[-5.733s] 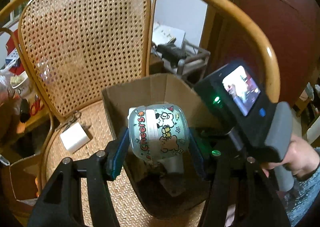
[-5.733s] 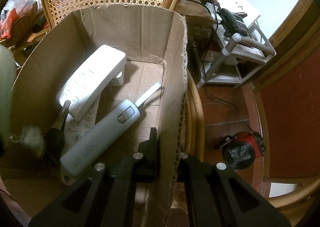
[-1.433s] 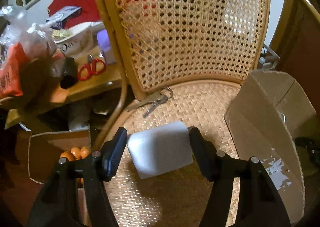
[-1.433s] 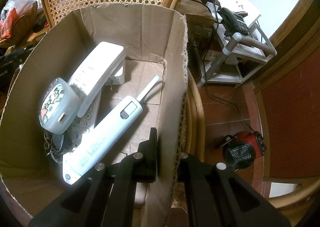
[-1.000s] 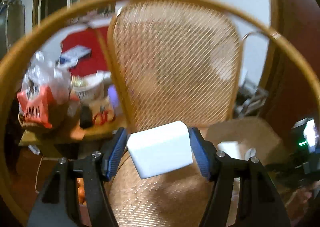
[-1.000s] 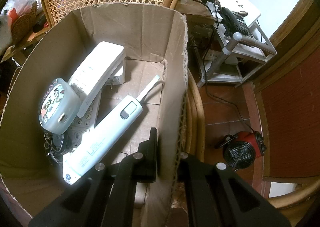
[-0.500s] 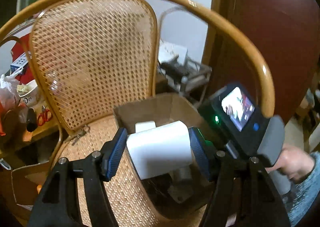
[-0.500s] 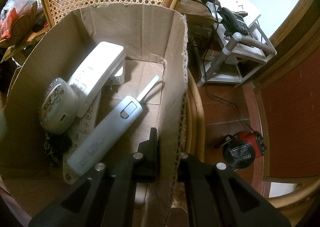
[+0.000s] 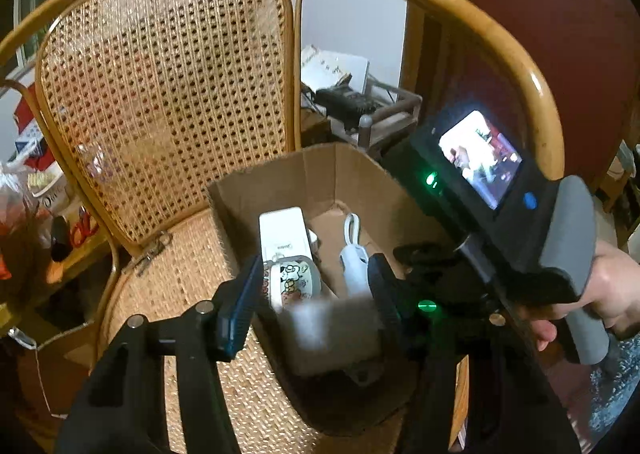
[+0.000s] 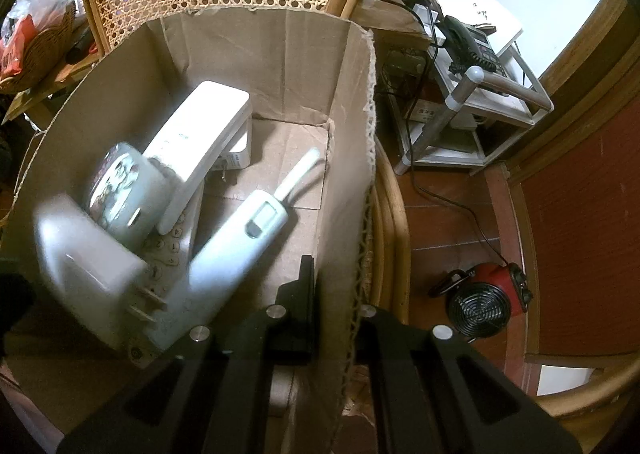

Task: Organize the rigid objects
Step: 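Carry the white charger into the box and open the left tool, then move the left tool back to the metal keys on the seat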

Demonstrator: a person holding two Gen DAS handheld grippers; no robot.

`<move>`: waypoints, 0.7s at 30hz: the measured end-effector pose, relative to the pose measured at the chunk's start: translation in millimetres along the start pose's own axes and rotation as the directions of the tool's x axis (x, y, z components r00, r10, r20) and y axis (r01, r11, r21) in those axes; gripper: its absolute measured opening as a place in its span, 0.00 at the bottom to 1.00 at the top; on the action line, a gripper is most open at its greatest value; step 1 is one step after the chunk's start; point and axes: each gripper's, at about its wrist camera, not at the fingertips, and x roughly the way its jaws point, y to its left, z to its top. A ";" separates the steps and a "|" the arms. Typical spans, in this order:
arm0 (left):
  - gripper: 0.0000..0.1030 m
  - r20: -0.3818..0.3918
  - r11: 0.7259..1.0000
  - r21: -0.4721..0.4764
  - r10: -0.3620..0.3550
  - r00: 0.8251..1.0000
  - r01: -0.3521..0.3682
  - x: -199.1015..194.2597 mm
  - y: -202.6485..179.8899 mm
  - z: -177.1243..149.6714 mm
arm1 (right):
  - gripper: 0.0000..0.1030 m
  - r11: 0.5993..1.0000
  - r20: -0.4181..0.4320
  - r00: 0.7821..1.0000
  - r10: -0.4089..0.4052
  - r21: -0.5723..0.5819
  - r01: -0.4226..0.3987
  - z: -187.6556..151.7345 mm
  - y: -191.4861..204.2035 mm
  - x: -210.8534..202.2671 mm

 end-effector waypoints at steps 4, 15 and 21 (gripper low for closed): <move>0.53 0.011 1.000 -0.009 0.025 1.000 -0.025 -5.4 9.0 0.7 | 0.07 1.000 0.000 1.000 0.003 0.002 -0.003 0.1 0.7 2.4; 0.95 0.074 0.965 -0.195 0.193 0.978 -0.175 -10.4 95.5 13.8 | 0.07 1.000 0.000 1.000 0.001 -0.004 -0.001 0.9 1.5 4.2; 0.98 0.065 0.920 -0.306 0.278 0.958 -0.246 14.7 155.4 13.3 | 0.07 1.000 0.000 1.000 -0.002 -0.008 0.002 1.6 2.8 6.3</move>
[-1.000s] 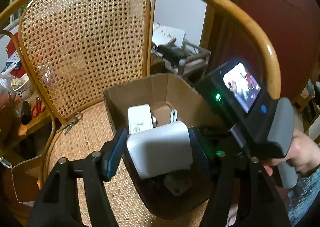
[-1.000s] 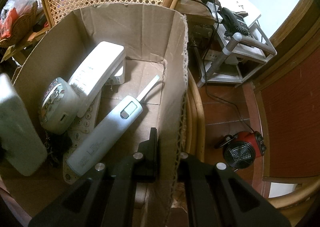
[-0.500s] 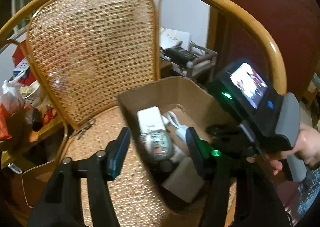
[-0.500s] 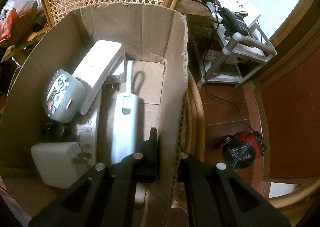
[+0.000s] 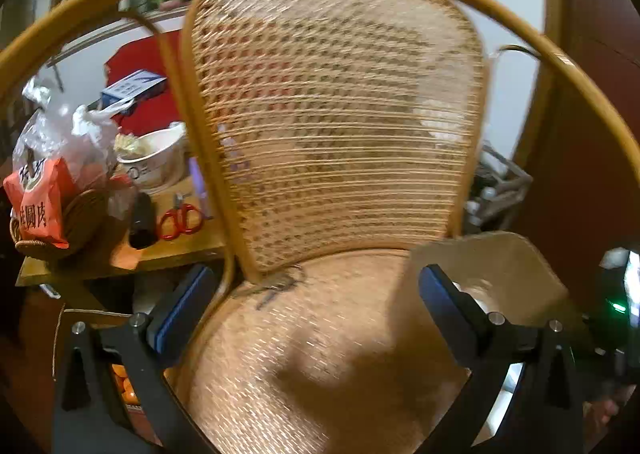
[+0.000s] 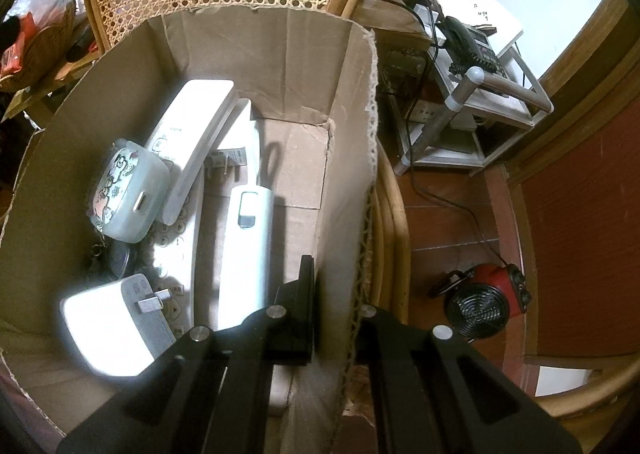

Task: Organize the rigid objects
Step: 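Move the left tool back to the metal keys on the seat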

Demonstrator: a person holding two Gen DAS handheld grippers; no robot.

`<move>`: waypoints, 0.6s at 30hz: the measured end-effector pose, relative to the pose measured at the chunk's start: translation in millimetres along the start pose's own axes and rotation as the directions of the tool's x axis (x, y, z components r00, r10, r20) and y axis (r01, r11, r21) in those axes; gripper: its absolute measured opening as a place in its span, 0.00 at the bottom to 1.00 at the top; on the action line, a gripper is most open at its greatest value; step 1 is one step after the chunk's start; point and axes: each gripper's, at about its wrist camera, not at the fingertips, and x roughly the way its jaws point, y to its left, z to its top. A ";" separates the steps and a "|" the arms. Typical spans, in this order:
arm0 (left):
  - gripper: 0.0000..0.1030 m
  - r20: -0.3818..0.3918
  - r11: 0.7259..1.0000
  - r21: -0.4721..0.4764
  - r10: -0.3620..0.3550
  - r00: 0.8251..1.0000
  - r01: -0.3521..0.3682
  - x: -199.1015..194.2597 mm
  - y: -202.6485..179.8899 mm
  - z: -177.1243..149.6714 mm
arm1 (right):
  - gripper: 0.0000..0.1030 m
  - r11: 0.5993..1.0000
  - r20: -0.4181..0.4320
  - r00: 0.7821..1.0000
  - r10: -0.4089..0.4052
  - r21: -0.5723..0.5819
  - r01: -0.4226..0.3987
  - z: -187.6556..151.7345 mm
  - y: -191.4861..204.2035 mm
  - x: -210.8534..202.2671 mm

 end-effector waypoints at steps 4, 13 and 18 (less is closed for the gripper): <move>0.98 -0.059 1.000 -0.016 0.022 0.998 -0.023 36.8 20.5 0.1 | 0.07 1.000 0.000 1.000 0.002 0.000 -0.002 0.3 0.1 0.3; 0.98 -0.175 0.998 -0.029 0.051 0.983 -0.057 110.7 37.7 -10.6 | 0.07 1.000 0.001 1.000 0.000 -0.004 0.000 0.0 -0.5 0.2; 0.98 -0.228 0.993 -0.076 0.073 0.971 -0.092 143.3 49.6 -16.2 | 0.07 1.000 0.003 1.000 0.002 -0.005 -0.002 0.7 -1.6 -0.2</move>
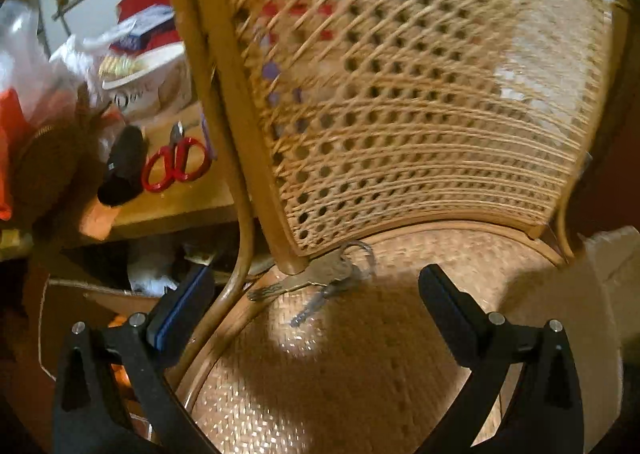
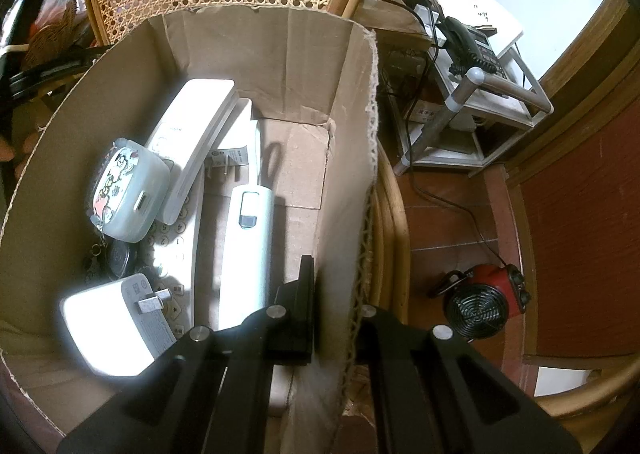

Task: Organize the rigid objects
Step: 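Move the left tool back to the metal keys on the seat, then grasp the metal keys by the ring with the left tool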

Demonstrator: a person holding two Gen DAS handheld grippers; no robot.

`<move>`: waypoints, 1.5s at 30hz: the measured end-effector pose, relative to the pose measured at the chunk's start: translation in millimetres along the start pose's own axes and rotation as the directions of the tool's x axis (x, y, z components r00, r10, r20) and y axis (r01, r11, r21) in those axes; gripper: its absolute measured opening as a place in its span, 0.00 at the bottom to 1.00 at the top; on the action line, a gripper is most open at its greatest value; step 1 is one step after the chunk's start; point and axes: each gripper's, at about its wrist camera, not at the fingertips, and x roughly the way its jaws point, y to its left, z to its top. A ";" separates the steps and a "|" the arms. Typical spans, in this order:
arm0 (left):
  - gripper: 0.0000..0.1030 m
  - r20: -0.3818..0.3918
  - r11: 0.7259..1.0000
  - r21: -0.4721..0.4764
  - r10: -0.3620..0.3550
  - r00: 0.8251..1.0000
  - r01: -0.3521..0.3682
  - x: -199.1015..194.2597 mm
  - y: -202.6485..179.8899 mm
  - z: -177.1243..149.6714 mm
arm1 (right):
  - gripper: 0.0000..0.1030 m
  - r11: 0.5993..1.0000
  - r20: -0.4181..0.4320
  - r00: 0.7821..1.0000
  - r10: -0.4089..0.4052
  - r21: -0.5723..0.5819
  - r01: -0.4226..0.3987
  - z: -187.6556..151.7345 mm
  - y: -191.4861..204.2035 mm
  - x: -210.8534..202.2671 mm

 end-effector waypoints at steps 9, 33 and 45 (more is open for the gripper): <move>0.93 -0.081 1.000 0.008 0.024 0.996 -0.023 46.6 -4.6 -1.8 | 0.07 1.000 -0.001 1.000 0.008 0.005 -0.008 3.1 -6.0 2.2; 0.01 -0.080 0.991 0.132 0.016 0.997 -0.006 12.9 -33.3 -32.7 | 0.07 1.000 0.002 1.000 -0.004 -0.007 0.004 5.4 -3.1 2.1; 0.01 0.052 0.984 0.166 -0.068 0.996 0.058 -88.3 -43.6 -44.5 | 0.07 1.000 0.004 1.000 -0.002 -0.007 0.002 4.8 -2.9 1.6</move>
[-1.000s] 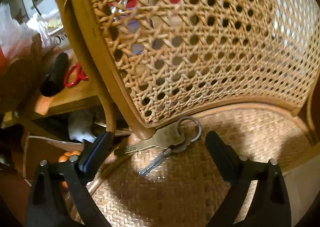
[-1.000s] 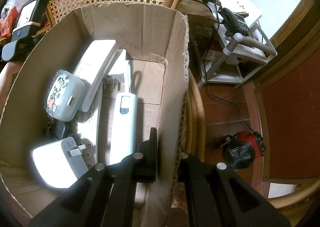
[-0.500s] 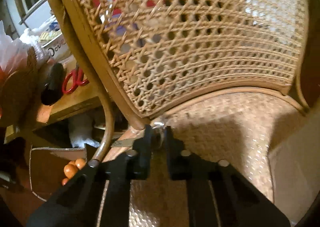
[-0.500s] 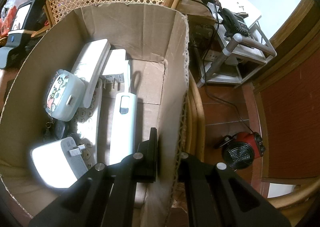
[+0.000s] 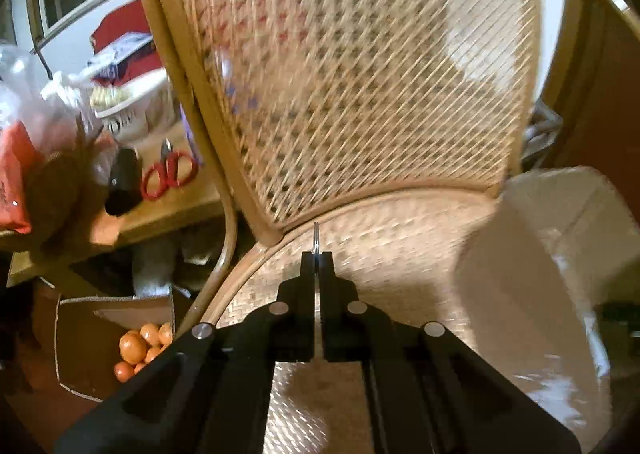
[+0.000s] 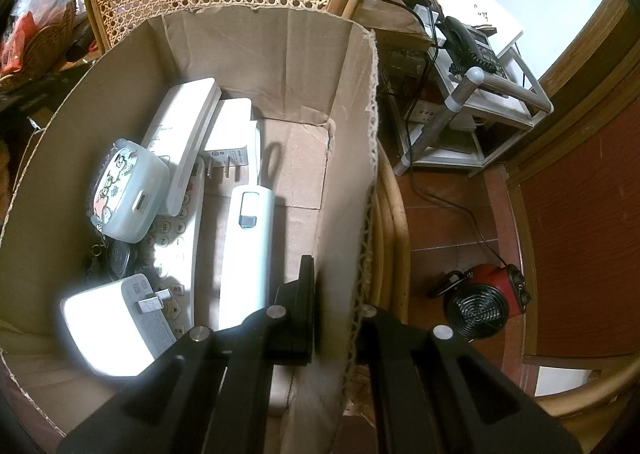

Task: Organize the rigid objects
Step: 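Grasp the metal keys by the ring with the left tool, then carry the keys into the box and open the left tool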

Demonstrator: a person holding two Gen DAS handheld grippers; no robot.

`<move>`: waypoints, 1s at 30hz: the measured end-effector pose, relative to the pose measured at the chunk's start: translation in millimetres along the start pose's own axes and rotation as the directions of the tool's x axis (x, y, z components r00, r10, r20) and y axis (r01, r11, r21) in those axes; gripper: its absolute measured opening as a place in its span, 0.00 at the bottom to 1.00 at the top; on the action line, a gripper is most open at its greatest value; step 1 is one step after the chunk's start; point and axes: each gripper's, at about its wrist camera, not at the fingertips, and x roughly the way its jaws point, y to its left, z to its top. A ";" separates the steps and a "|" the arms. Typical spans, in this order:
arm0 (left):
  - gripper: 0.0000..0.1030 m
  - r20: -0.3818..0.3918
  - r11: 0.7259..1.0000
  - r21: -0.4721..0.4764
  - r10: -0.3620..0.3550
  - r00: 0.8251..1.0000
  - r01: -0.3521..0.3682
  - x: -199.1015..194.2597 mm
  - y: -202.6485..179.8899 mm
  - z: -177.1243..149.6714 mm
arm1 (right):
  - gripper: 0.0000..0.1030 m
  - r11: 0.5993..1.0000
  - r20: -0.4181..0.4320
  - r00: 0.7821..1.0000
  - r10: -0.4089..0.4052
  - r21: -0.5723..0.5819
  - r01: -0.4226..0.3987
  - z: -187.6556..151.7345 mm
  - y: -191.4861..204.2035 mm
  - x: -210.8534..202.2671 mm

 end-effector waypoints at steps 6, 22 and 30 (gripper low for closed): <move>0.01 0.225 0.997 0.056 -0.065 0.972 0.054 -93.6 -19.8 13.5 | 0.07 1.000 0.001 1.000 0.000 0.002 0.000 0.4 -0.4 0.4; 0.01 0.307 0.961 0.212 -0.238 0.922 0.178 -198.5 -107.4 -10.4 | 0.07 1.000 0.005 1.000 -0.002 -0.003 0.002 -1.6 -1.7 -2.6; 0.01 0.159 0.929 0.205 -0.344 0.926 0.310 -161.1 -122.6 -32.3 | 0.07 1.000 0.007 1.000 -0.003 0.000 0.003 -2.3 -1.3 -3.1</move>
